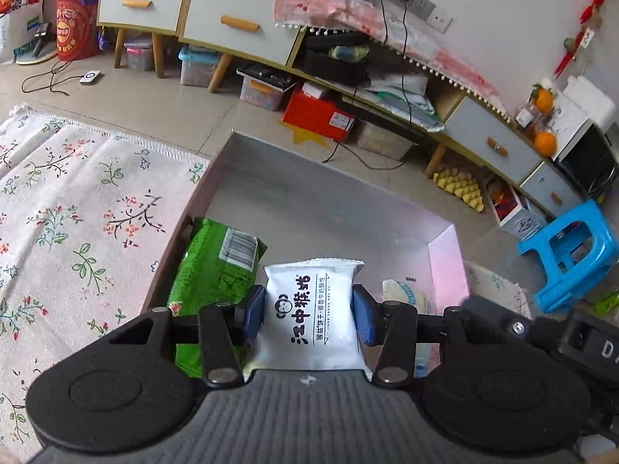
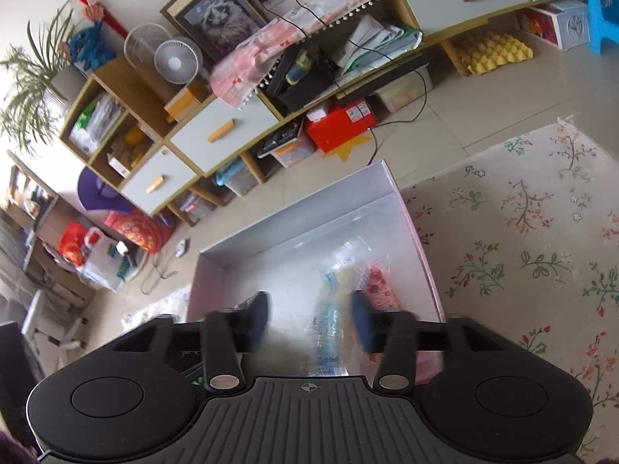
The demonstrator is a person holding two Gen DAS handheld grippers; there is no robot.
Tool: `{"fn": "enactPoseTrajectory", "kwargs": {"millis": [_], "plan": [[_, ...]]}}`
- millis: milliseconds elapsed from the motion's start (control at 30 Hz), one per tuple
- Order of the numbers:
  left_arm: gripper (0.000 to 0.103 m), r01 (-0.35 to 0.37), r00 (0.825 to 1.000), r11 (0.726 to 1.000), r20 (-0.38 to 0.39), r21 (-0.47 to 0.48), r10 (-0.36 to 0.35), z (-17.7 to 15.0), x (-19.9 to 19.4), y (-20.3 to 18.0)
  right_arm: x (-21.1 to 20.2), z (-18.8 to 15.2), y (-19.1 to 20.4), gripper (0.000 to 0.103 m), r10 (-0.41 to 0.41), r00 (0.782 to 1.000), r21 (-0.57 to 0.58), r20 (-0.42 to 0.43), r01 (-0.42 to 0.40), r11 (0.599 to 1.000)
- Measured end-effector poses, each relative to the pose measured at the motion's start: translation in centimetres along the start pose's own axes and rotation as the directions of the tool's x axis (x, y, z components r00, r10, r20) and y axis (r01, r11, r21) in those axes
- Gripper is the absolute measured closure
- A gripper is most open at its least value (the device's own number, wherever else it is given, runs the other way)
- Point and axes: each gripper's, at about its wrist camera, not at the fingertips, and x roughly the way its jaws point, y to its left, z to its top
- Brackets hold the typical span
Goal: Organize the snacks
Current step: 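Carry both packs over the pink box and open both tools to drop them, then move both tools back over the remaining snack pile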
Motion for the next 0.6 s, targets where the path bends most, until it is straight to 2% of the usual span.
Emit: {"fn": "enactPoseTrajectory", "kwargs": {"millis": [100, 167, 267, 467, 567, 600], "plan": [[0.059, -0.017, 0.999, 1.0, 0.046, 0.018, 0.016, 0.4, -0.7, 0.0, -1.5, 0.3, -0.1, 0.049, 0.002, 1.0, 0.001, 0.016, -0.002, 1.0], [0.052, -0.036, 0.997, 0.999, 0.067, 0.027, 0.034, 0.4, -1.4, 0.1, -2.5, 0.6, -0.2, 0.049, 0.007, 1.0, 0.011, 0.02, -0.007, 1.0], [0.053, -0.039, 0.997, 0.999, 0.06, 0.021, 0.038, 0.5, -1.9, 0.4, -3.9, 0.6, -0.2, 0.043, -0.003, 1.0, 0.02, 0.015, 0.003, 1.0], [0.051, -0.094, 0.995, 0.995, 0.046, 0.04, 0.092, 0.1, -4.0, -0.4, -5.6, 0.0, -0.2, 0.043, -0.002, 0.999, 0.052, -0.039, 0.004, 0.999], [0.043, -0.091, 0.995, 0.993, 0.034, 0.071, 0.089, -0.5, -5.6, -1.0, -6.9, -0.6, 0.4, 0.043, 0.002, 0.998, 0.049, -0.07, 0.001, 0.999], [0.04, -0.088, 0.996, 0.993, 0.039, 0.073, 0.085, -0.9, -6.3, -1.0, -7.5, -0.9, 0.9, 0.039, -0.008, 0.996, 0.033, -0.091, 0.011, 0.999]]}}
